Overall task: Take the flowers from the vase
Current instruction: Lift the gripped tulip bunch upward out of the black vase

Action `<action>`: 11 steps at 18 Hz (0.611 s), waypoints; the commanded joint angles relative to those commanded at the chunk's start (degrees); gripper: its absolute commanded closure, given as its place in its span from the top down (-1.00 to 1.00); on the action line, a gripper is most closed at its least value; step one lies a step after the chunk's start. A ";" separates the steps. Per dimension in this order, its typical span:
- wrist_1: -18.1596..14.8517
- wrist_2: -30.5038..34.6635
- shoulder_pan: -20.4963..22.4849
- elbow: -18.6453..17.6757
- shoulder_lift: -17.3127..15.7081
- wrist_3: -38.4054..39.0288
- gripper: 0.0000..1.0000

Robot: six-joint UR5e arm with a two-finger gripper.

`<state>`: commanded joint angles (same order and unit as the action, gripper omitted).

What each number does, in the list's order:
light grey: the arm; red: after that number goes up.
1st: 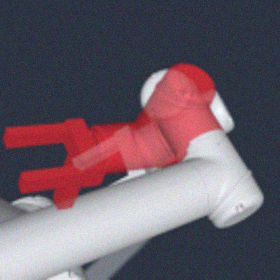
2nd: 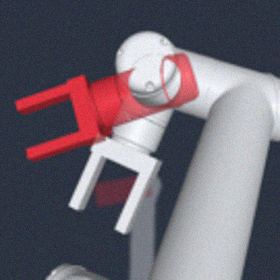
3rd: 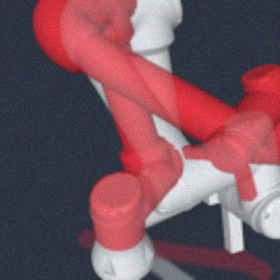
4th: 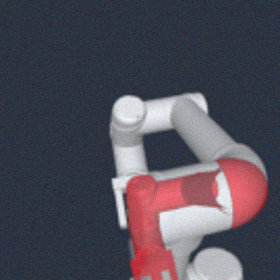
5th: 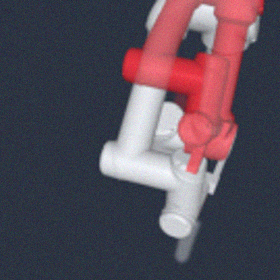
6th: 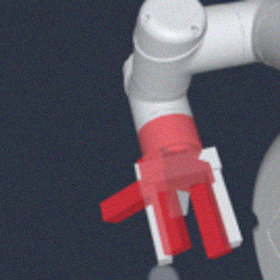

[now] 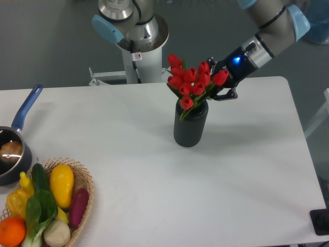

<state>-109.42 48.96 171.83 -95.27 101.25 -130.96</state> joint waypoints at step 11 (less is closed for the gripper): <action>-4.75 -3.96 2.28 2.46 -2.55 0.09 -0.33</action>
<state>-114.17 45.00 174.11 -92.81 98.70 -130.87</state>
